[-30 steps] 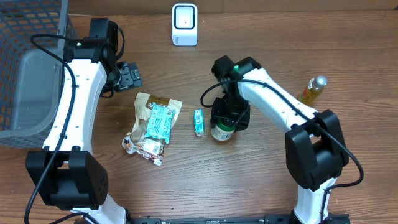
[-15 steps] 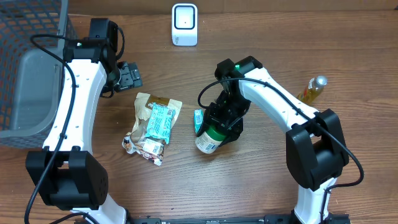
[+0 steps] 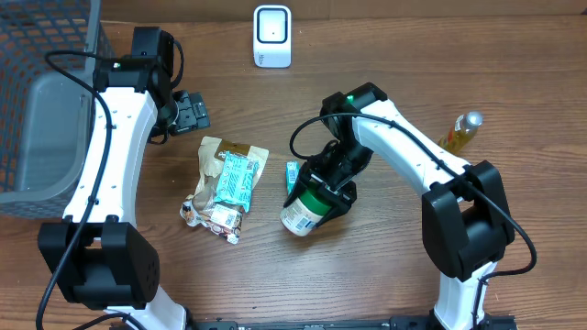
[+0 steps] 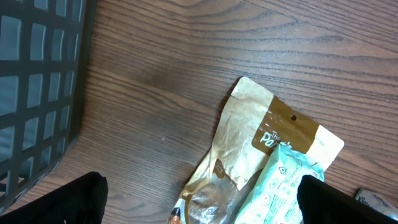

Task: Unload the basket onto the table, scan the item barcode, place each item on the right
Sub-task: 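Lift the held jar and tilt it sideways, label facing up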

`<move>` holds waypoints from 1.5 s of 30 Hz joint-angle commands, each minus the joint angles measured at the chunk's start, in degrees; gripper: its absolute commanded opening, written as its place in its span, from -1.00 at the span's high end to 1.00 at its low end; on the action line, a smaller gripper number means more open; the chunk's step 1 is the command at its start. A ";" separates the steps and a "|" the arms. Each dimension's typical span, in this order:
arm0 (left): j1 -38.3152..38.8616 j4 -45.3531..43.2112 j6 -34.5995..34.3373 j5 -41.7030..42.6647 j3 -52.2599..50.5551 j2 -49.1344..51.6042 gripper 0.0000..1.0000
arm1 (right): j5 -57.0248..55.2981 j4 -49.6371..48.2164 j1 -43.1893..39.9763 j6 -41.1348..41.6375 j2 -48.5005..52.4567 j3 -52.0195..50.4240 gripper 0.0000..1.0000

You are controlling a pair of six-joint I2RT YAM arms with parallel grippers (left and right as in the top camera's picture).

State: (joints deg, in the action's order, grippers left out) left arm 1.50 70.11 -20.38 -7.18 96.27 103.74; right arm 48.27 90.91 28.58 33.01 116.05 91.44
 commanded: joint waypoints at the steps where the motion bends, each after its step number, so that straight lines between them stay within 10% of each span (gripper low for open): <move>1: 0.39 -0.04 0.68 -0.72 0.92 0.04 -0.99 | 5.18 1.18 -0.11 -0.09 -0.22 1.46 0.58; 45: 0.39 -0.07 0.68 -0.72 0.92 0.07 -1.00 | 8.85 2.45 -0.22 -0.09 -0.22 1.46 0.58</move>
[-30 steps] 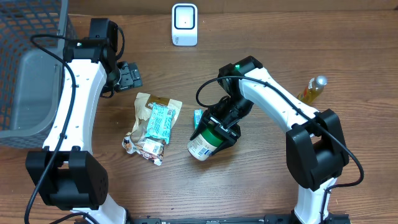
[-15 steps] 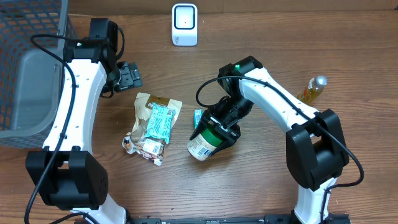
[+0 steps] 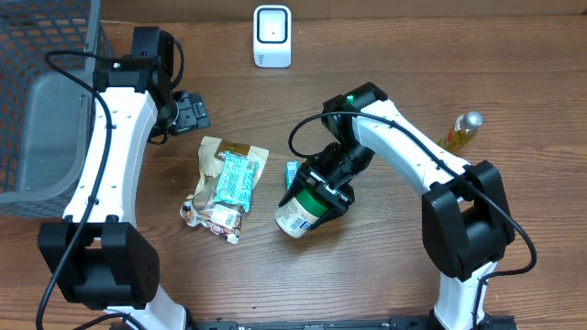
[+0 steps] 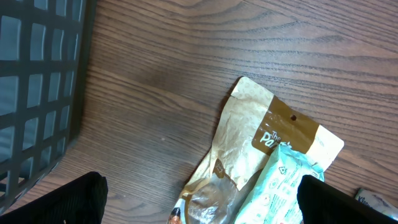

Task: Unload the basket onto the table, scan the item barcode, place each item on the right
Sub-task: 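Lift the held jar and tilt it sideways, label facing up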

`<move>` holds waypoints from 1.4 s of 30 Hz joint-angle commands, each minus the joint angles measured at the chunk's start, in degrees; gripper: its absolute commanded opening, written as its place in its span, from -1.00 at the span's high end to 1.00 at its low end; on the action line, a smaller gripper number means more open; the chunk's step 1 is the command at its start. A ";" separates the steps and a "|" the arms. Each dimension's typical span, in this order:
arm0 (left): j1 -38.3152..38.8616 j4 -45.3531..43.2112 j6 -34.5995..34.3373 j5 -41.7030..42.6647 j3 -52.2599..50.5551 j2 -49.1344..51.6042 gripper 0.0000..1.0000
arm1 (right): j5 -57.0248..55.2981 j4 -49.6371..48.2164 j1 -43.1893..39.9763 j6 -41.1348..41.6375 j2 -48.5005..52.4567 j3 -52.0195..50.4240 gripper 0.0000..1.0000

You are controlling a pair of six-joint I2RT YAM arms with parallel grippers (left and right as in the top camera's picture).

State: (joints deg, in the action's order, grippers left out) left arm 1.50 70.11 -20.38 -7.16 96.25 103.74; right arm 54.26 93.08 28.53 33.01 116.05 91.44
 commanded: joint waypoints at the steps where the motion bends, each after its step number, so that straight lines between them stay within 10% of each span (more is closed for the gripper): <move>1: 0.39 -0.07 0.68 -0.74 0.94 0.04 -0.99 | 2.86 0.31 -0.17 -0.09 -0.22 1.46 0.58; 42: 0.39 -0.04 0.68 -0.74 0.94 0.04 -0.99 | 3.93 4.04 -0.28 -0.04 -0.22 1.46 0.59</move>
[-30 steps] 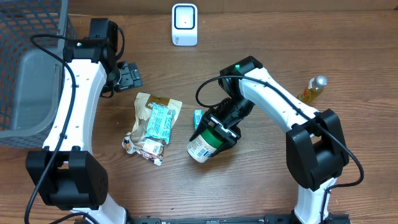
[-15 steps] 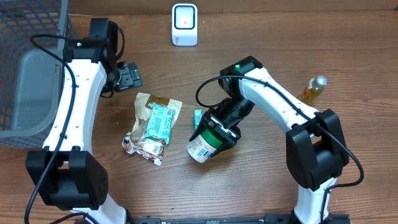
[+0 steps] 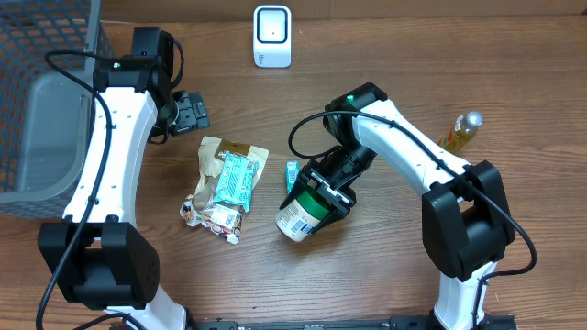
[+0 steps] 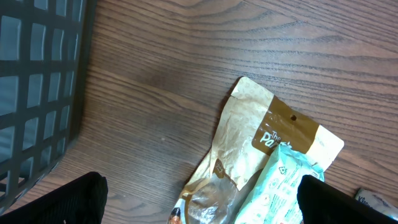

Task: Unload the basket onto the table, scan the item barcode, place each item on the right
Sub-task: 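Lift the held jar and tilt it sideways, label facing up, then carry the jar up to the white scanner and hold it there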

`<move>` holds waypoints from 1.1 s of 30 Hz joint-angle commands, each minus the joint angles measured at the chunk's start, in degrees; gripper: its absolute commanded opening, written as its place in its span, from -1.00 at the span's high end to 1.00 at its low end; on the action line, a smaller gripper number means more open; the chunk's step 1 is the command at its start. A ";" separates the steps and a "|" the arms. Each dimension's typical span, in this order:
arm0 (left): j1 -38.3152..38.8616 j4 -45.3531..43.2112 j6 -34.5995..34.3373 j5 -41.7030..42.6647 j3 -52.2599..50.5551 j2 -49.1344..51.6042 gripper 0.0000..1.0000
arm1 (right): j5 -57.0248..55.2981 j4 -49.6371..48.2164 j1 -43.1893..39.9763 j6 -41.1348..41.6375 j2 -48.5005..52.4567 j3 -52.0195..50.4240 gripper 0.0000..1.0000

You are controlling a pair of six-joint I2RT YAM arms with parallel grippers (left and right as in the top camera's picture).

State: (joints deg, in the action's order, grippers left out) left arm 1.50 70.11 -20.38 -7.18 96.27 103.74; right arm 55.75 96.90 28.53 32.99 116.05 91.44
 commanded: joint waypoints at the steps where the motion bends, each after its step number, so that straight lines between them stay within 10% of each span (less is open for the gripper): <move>1: 0.39 -0.04 0.68 -0.72 0.92 0.07 -0.99 | 2.49 0.20 -0.28 0.13 -0.22 1.46 0.59; 18: 0.39 -0.04 0.68 -0.72 0.92 0.04 -0.99 | -7.89 -17.11 -0.28 4.50 -0.22 1.46 0.58; 27: 0.39 -0.04 0.68 -0.72 0.92 0.04 -0.99 | -10.56 -41.90 -1.57 4.00 -0.22 1.46 0.62; 33: 0.39 -0.04 0.68 -0.72 0.92 0.04 -0.99 | -4.68 -48.17 -4.20 2.21 -0.22 5.07 0.90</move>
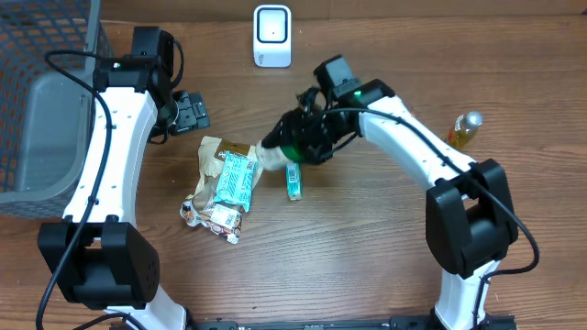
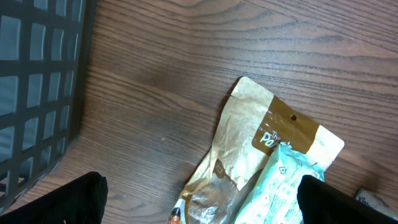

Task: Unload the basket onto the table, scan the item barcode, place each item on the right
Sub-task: 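Carry the jar up to the white scanner and hold it there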

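A white barcode scanner [image 1: 272,37] stands at the back of the table. My right gripper [image 1: 304,143] is shut on a green-lidded jar [image 1: 282,149], held off the table and blurred, in front of and below the scanner, over the brown pouch's right edge. My left gripper [image 1: 191,112] stays at the back left; in the left wrist view it [image 2: 202,202] is open with nothing between its black fingertips [image 2: 68,198], above the brown pouch [image 2: 249,143].
A brown pouch [image 1: 213,174] with a teal packet [image 1: 237,179] on it lies left of centre. A small teal box [image 1: 293,181] lies beside them. A yellow bottle [image 1: 463,130] lies at the right. A wire basket [image 1: 37,55] fills the far left.
My right gripper, then low on the table with the jar at front centre, is now higher and further back-left, holding the jar lifted toward the scanner. The left arm has not moved.
The right gripper stood around the lying jar right of the small teal box through all three earlier moments, shifting it slightly to the left. Now the jar is off the table in that gripper, nearer the scanner. The left gripper stayed open and still throughout.
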`<move>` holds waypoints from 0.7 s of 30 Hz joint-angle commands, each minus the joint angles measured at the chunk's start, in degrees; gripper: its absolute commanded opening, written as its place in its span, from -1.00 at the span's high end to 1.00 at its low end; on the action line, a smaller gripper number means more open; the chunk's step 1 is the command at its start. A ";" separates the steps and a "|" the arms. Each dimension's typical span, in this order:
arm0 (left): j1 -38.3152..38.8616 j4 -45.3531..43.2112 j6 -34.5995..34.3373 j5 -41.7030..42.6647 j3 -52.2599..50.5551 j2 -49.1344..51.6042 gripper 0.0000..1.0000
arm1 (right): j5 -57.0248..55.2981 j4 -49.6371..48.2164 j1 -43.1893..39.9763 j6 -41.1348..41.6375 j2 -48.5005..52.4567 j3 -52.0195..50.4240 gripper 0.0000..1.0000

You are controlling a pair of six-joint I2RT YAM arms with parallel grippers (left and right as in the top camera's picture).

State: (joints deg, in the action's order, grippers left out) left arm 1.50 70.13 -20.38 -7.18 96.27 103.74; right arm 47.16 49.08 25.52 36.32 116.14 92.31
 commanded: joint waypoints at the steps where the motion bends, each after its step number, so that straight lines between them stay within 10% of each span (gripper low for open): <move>1: 0.39 -0.07 0.68 -0.72 0.92 0.04 -0.99 | 3.85 0.39 -1.25 -1.38 -0.31 5.88 0.91; 9: 0.39 -0.07 0.68 -0.72 0.92 0.04 -1.00 | -12.35 10.38 -0.39 -9.81 -0.31 28.89 0.91; 21: 0.42 -0.07 0.68 -0.72 0.92 0.07 -1.00 | -45.46 -9.88 3.23 -17.20 2.60 30.64 0.91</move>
State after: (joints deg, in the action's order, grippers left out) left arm 1.50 70.11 -20.38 -7.18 96.27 103.74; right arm 15.22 43.35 27.07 23.64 116.97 121.82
